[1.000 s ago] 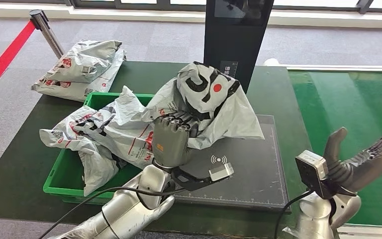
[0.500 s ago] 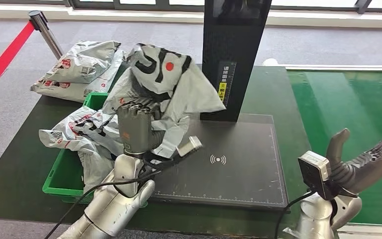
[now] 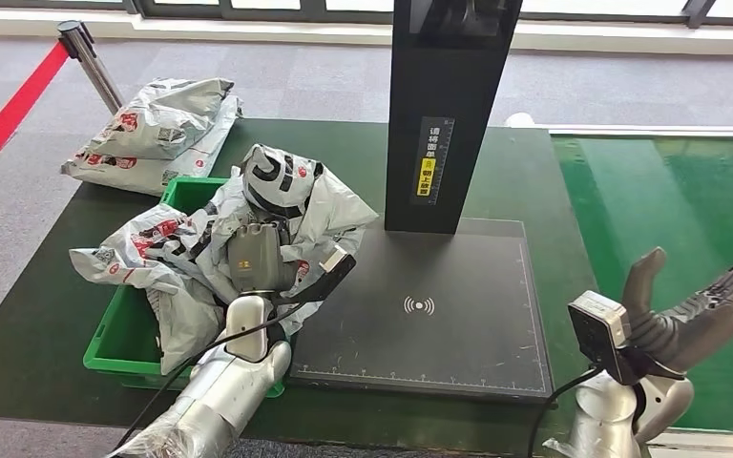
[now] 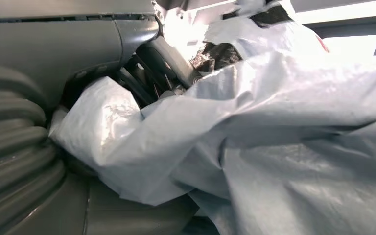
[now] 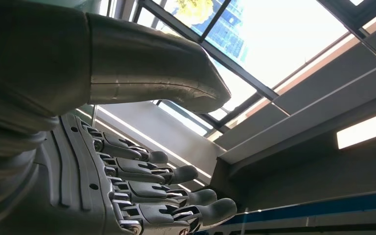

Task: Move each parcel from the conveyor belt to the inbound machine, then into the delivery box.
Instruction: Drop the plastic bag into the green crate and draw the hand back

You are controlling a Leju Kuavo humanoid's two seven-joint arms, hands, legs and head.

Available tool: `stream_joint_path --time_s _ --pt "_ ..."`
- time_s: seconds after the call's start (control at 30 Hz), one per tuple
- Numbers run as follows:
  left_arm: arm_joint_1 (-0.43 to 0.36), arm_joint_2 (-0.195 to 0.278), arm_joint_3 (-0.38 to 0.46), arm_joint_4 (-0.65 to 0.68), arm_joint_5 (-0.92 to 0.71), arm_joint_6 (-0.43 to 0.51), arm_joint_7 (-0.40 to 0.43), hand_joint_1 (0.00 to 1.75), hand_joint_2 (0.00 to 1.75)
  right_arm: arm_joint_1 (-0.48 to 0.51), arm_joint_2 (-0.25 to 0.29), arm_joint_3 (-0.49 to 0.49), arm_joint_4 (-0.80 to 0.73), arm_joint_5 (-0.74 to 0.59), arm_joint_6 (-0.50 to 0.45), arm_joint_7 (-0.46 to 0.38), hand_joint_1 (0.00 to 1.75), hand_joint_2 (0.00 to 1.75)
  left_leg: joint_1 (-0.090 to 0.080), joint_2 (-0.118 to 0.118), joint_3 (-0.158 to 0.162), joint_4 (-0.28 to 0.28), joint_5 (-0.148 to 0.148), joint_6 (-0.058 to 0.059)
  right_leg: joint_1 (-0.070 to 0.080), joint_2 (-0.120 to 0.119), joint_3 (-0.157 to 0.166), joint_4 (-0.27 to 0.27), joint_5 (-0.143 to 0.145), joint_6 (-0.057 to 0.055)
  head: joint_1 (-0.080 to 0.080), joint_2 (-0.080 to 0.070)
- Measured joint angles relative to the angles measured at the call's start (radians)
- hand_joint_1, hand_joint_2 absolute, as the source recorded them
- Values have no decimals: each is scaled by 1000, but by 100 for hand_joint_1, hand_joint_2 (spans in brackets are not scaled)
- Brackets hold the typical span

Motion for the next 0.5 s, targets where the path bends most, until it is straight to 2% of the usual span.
stream_joint_path --time_s 0.07,0.1,0.17,0.23,0.5 --pt "-19 -5 16 40 0 0 10 21 175 0 0 0 3 -5 0 0 0 175 0 -1 3 -1 0 0 0 -1 3 0 -1 0 0 0" --pt "-26 -6 22 56 0 0 17 14 175 0 0 0 5 -6 0 0 0 175 0 -1 3 -2 0 0 0 -2 5 -1 -1 0 0 0" --pt "-35 -7 33 77 0 0 37 0 87 0 0 0 10 -7 0 0 0 175 -1 -1 2 -3 0 0 0 -2 7 -1 -1 -1 0 0" --pt "-36 -7 39 82 0 0 58 0 0 0 0 0 16 -6 0 0 0 175 -1 0 1 -3 0 -1 0 -2 9 -1 0 -1 0 0" --pt "16 -10 83 -13 0 0 48 0 0 2 0 0 36 1 0 0 0 175 -1 0 11 -4 2 -3 0 0 8 1 1 -3 0 0"
